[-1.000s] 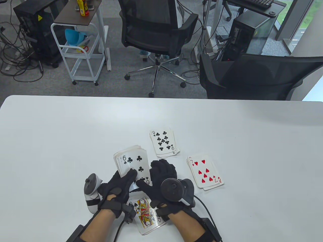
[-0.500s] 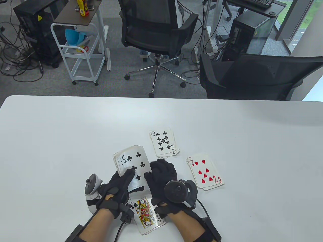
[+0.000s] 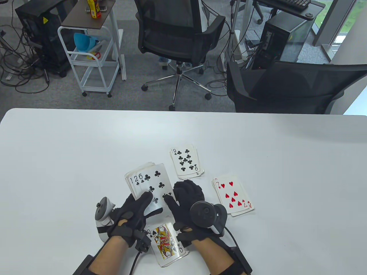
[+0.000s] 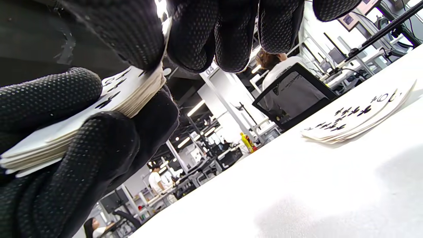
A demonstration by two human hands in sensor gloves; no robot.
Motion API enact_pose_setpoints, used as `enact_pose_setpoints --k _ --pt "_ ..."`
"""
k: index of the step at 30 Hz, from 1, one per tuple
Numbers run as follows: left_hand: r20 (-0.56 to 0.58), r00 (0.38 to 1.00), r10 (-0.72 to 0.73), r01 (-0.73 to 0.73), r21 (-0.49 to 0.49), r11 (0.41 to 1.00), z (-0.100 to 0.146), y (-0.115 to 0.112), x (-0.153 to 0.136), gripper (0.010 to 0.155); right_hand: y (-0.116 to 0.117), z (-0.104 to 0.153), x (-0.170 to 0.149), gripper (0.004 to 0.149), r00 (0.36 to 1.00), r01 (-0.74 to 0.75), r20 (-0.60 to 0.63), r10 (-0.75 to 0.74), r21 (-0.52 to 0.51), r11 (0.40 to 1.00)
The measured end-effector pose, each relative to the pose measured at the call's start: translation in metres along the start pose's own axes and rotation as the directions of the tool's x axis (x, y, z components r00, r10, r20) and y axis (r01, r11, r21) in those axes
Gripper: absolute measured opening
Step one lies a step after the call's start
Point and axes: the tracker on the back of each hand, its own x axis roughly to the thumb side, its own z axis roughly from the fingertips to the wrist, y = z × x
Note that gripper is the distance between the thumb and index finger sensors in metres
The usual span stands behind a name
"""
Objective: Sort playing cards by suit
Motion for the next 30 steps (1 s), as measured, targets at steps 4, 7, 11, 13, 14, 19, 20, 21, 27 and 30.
enact_pose_setpoints --k 4,7,11,13,14,19,20,21,27,30 --pt "0.010 1.000 0.012 -0.012 0.026 1.000 0.001 0.003 0.001 0.057 -0.001 -0.001 -0.002 0.042 1.000 -0.004 -0.025 0.004 0.026 1.000" --pt "0.019 1.000 0.016 -0.016 0.039 0.999 0.002 0.005 0.003 0.057 -0.002 -0.002 -0.005 0.042 0.999 -0.012 -0.039 0.013 0.031 0.999" --pt "0.025 1.000 0.002 -0.004 0.052 0.999 0.002 0.006 0.005 0.057 -0.004 -0.003 -0.007 0.041 0.998 -0.024 -0.059 0.026 0.032 0.999" --pt "0.031 1.000 0.003 -0.004 0.060 0.998 0.002 0.007 0.006 0.056 -0.006 -0.004 -0.010 0.041 0.996 -0.035 -0.077 0.037 0.025 0.999" --pt "0.037 0.999 -0.005 0.002 0.068 0.998 0.002 0.009 0.008 0.056 -0.009 -0.005 -0.013 0.040 0.995 -0.042 -0.091 0.044 0.020 0.999" --pt "0.049 0.997 -0.057 0.050 0.143 0.988 0.000 0.021 0.012 0.056 -0.026 -0.013 -0.031 0.039 0.983 -0.066 -0.174 0.059 -0.037 0.997" --pt "0.050 0.998 -0.031 0.024 0.143 0.989 -0.001 0.022 0.013 0.057 -0.032 -0.016 -0.036 0.039 0.977 -0.085 -0.200 0.073 -0.051 0.995" --pt "0.053 0.998 -0.024 0.016 0.143 0.990 -0.001 0.023 0.014 0.056 -0.035 -0.019 -0.039 0.039 0.972 -0.099 -0.219 0.085 -0.057 0.993" --pt "0.074 0.997 -0.029 0.019 0.133 0.991 -0.001 0.020 0.019 0.056 -0.043 -0.050 -0.059 0.039 0.919 -0.226 -0.334 0.207 -0.017 0.974" --pt "0.076 0.997 -0.030 0.020 0.128 0.992 -0.001 0.020 0.019 0.056 -0.039 -0.072 -0.065 0.039 0.891 -0.271 -0.369 0.266 0.039 0.962"
